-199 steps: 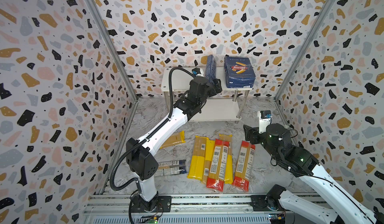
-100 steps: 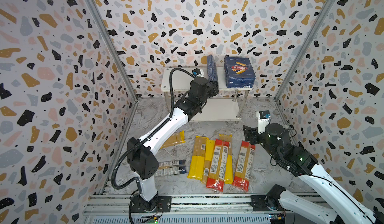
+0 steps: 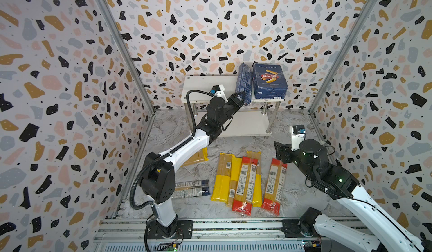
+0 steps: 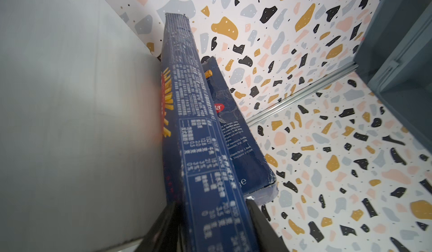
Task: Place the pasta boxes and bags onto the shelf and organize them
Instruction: 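Push the leaning blue Spaghetti box upright against the Rigatoni box with the left gripper, then withdraw the left gripper from the shelf while the right gripper lowers toward the bags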
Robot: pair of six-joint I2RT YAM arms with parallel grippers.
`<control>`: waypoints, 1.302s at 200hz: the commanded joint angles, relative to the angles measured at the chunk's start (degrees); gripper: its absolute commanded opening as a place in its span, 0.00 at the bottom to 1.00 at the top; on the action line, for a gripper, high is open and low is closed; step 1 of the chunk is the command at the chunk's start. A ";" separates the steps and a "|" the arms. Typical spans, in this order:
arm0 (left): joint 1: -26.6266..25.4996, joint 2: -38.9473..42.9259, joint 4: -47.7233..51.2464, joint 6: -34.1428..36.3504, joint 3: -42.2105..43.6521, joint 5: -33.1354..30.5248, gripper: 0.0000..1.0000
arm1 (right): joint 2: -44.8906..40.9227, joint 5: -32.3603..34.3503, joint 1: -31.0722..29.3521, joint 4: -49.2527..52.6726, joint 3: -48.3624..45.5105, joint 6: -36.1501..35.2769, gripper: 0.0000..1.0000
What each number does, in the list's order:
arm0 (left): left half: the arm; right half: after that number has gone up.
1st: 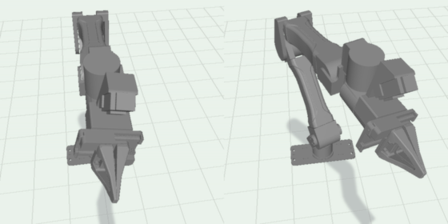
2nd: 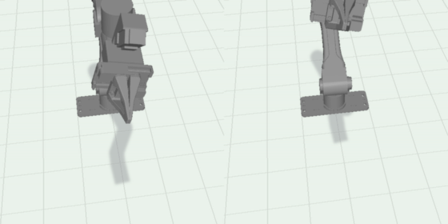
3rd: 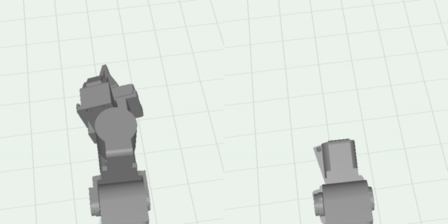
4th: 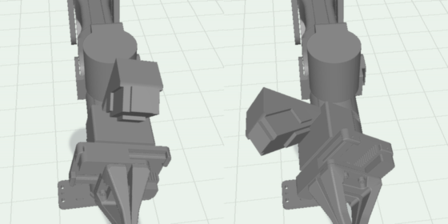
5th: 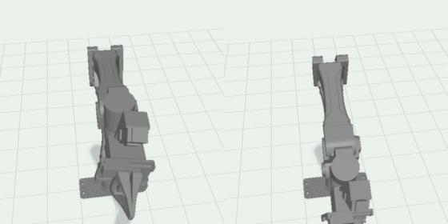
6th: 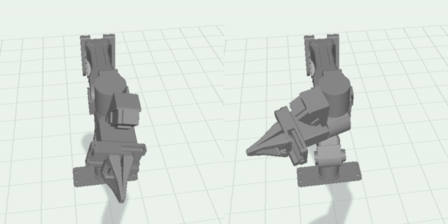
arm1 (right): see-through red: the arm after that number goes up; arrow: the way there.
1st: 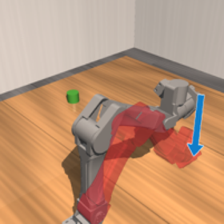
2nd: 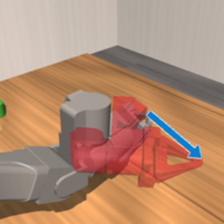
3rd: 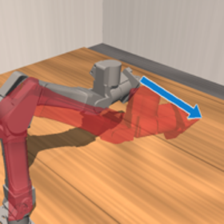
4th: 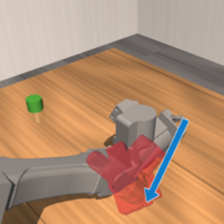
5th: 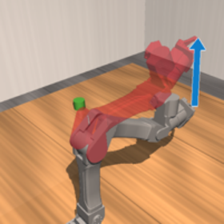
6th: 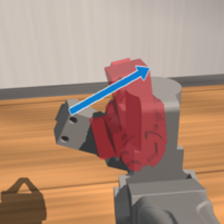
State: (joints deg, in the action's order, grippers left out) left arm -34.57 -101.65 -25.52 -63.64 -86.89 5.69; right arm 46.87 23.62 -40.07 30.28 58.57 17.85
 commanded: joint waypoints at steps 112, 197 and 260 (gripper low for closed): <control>-1.29 7.13 8.77 3.98 4.18 0.91 0.95 | -0.36 -1.29 0.26 0.79 3.04 -0.69 0.82; -0.77 27.12 25.64 20.63 15.92 -8.66 1.00 | 2.38 -0.31 0.01 0.08 3.97 0.05 0.98; 0.49 41.84 48.70 34.23 28.69 -33.65 1.00 | 8.24 1.48 -6.32 -0.66 3.31 4.16 0.98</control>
State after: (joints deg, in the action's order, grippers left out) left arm -35.11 -60.99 12.60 -35.59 -62.15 -17.80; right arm 53.19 23.62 -43.79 29.98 60.31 19.53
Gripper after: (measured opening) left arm 0.996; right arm 0.980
